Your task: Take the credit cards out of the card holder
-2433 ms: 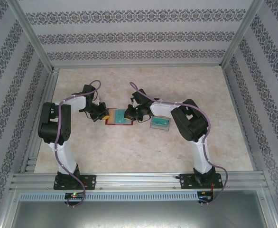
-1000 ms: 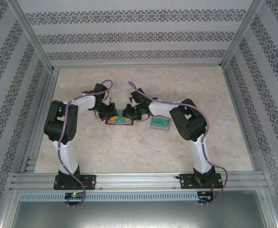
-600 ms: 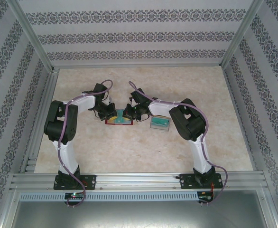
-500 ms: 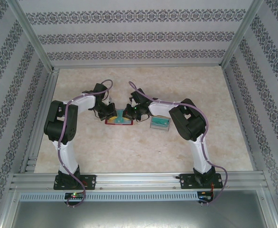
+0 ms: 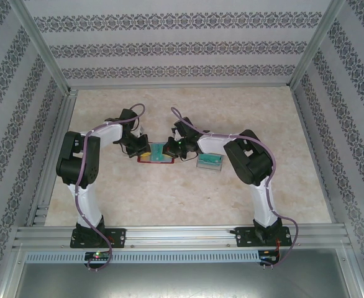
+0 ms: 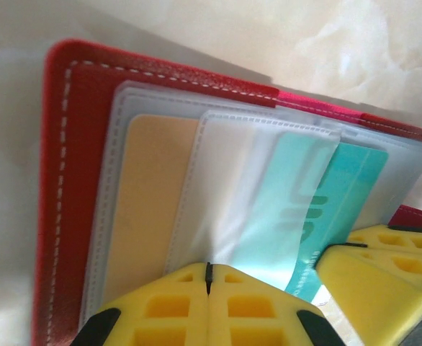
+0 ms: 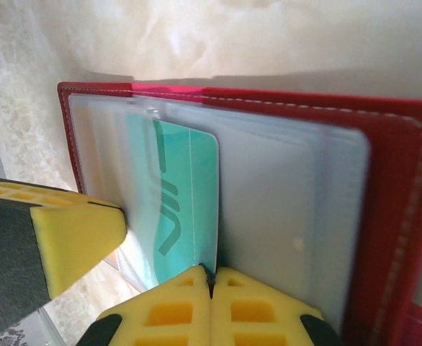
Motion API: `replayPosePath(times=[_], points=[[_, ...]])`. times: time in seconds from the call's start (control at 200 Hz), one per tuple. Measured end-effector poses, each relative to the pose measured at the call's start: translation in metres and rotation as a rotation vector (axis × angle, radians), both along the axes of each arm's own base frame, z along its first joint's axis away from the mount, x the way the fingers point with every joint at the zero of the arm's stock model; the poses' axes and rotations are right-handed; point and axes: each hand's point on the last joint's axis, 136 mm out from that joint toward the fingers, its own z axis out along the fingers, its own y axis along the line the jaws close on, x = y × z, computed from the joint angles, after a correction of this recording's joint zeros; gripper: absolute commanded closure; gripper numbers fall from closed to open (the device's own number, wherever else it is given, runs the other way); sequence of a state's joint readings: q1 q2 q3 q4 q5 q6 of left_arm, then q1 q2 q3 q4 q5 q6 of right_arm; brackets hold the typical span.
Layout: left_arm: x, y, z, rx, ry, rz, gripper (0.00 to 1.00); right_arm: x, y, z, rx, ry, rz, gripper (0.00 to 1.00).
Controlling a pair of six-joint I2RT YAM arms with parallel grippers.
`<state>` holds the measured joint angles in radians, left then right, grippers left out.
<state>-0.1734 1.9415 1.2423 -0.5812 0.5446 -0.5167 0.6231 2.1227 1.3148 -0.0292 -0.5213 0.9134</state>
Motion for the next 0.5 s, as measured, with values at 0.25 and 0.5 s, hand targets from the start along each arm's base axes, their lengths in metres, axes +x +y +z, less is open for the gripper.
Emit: replayPosePath(times=[0.25, 0.5], points=[[-0.001, 0.002, 0.0, 0.002, 0.001, -0.002, 0.97, 0.0, -0.005, 0.001, -0.004, 0.002, -0.005, 1.0], [-0.002, 0.004, 0.001, 0.011, 0.002, -0.004, 0.97, -0.002, -0.035, 0.005, -0.028, 0.009, -0.045, 1.0]])
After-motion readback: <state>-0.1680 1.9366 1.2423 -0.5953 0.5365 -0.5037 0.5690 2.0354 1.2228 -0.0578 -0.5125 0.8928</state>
